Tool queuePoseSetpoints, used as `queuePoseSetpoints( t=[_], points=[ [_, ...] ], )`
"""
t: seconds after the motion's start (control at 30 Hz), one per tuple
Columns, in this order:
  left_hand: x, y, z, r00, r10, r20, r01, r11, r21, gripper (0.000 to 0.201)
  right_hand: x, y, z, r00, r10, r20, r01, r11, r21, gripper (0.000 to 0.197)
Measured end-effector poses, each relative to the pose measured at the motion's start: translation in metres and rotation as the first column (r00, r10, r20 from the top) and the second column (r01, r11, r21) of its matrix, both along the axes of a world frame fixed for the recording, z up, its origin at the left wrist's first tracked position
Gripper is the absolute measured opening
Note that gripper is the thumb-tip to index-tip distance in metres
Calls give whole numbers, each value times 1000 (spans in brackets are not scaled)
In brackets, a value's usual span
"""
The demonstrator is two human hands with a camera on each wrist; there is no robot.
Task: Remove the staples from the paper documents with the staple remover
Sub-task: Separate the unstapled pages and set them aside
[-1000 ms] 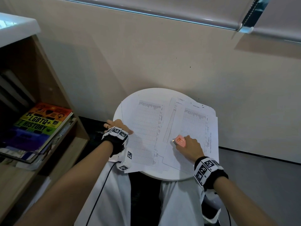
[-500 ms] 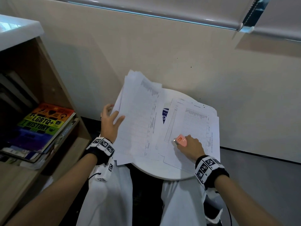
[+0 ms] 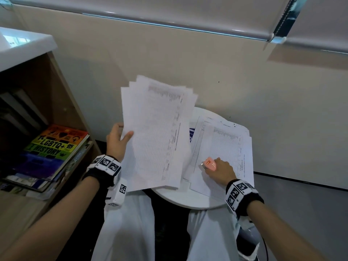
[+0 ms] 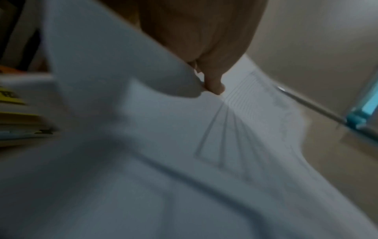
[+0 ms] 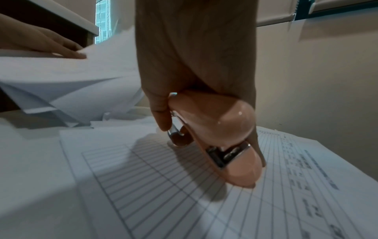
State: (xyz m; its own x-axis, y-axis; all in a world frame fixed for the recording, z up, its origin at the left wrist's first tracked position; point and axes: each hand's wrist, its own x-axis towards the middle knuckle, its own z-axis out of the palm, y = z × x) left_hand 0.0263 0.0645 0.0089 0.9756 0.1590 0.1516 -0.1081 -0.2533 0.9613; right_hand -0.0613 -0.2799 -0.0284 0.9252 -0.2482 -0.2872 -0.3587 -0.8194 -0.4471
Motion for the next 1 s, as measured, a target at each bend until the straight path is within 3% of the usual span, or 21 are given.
queuePoseSetpoints(
  t=[0.13,0.3,0.4,0.57,0.67,0.73,0.83,1.0],
  points=[
    [1,-20,-13,986,107,-125,-85,982,168,19,0,1,2,1000,-6,7,6,1000,7,29],
    [3,-31,-19,988,133,-78,-102,944,315,20,0,-1,-2,1000,-16,9,16,1000,-4,39],
    [13,-25,-31,992,109,-61,-93,970,225,23,-1,0,-2,1000,-11,17,11,1000,8,38],
    [24,-13,-40,975,116,-189,-131,989,-69,32,0,0,-2,1000,-10,17,10,1000,6,41],
    [23,-10,-42,966,81,-246,-107,990,-94,32,0,-1,-4,1000,-5,18,5,1000,4,43],
    [21,-12,-41,978,55,-203,-55,998,2,31,0,-1,-3,1000,-11,16,11,1000,0,46],
    [23,-16,-46,992,52,-116,-18,962,274,28,-1,-1,1,1000,12,18,-12,1000,-7,34],
    [25,-28,-49,990,-87,-114,128,897,423,25,-3,-1,7,1000,9,22,-9,1000,-3,30]
  ],
)
